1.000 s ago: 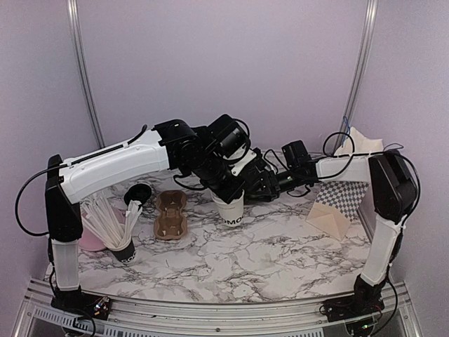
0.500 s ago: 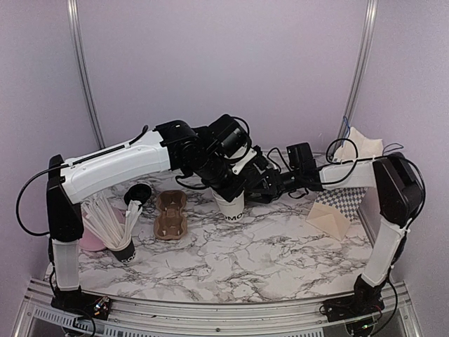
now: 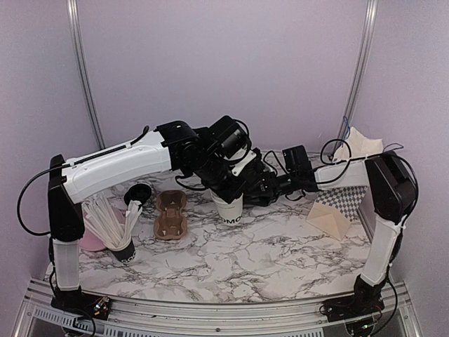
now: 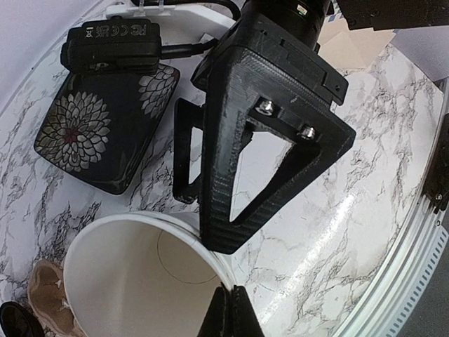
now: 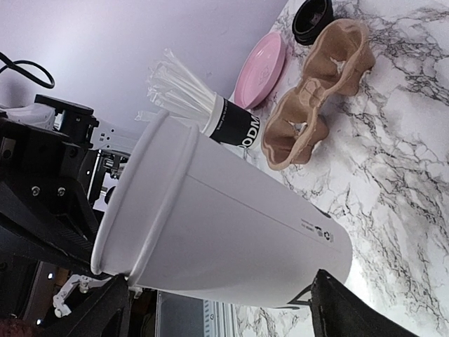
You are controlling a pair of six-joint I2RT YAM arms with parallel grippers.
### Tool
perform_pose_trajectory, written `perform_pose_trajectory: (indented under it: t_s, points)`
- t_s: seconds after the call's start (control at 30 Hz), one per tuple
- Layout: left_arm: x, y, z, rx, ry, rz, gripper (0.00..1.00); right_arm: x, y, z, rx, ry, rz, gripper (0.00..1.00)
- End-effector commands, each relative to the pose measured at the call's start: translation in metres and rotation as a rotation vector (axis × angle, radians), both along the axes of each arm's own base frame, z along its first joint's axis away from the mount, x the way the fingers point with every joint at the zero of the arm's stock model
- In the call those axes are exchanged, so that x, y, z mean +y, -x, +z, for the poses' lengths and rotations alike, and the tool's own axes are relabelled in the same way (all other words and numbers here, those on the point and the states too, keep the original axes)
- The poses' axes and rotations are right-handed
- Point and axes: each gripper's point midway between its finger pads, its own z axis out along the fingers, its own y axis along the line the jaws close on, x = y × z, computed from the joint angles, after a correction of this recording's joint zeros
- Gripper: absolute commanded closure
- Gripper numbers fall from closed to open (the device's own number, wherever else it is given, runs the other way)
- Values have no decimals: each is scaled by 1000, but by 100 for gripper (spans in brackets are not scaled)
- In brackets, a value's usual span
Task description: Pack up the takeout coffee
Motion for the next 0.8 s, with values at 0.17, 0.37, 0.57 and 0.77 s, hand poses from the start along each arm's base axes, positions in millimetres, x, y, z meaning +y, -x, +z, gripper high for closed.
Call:
perform_pose_trajectory:
  t_s: [0.17,0.37,0.57,0.77]
  points:
    - [-14,-3,15,-29,56,-9,100,-4,-21,-46,30,145,-91,15]
    - [-10,-7,12,-41,37,22,100,-16,-32,-80,8,276,-141,16]
    - [-6,-9,7,-44,8,25,100,-14,-31,-77,-7,258,-118,16]
    - [-5,-12,3,-54,-11,27,100,-14,-31,-70,-34,249,-111,16]
